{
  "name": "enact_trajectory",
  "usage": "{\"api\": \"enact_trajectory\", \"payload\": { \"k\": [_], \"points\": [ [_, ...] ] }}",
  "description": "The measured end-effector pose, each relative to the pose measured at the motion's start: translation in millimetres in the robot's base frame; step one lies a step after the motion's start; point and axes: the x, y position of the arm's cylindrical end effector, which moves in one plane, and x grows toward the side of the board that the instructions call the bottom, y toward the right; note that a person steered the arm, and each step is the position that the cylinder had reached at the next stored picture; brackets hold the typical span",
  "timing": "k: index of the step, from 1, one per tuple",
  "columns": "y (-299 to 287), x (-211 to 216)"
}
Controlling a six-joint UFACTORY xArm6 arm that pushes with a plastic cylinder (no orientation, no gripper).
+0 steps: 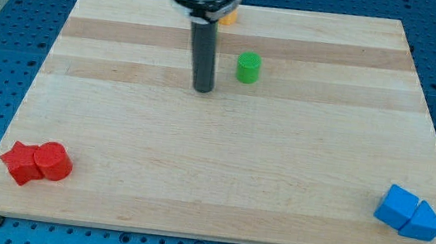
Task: Slightly push the green circle upwards
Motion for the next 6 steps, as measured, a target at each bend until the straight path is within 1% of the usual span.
{"api": "enact_trajectory", "payload": {
  "k": [1, 2, 3, 4, 5, 6],
  "points": [
    [6.2, -44.4],
    [5.3, -52.2],
    [14.0, 2.9],
    [63.7, 16.0],
    [85.0, -23.6],
    [78.7, -82.8]
  ]
}}
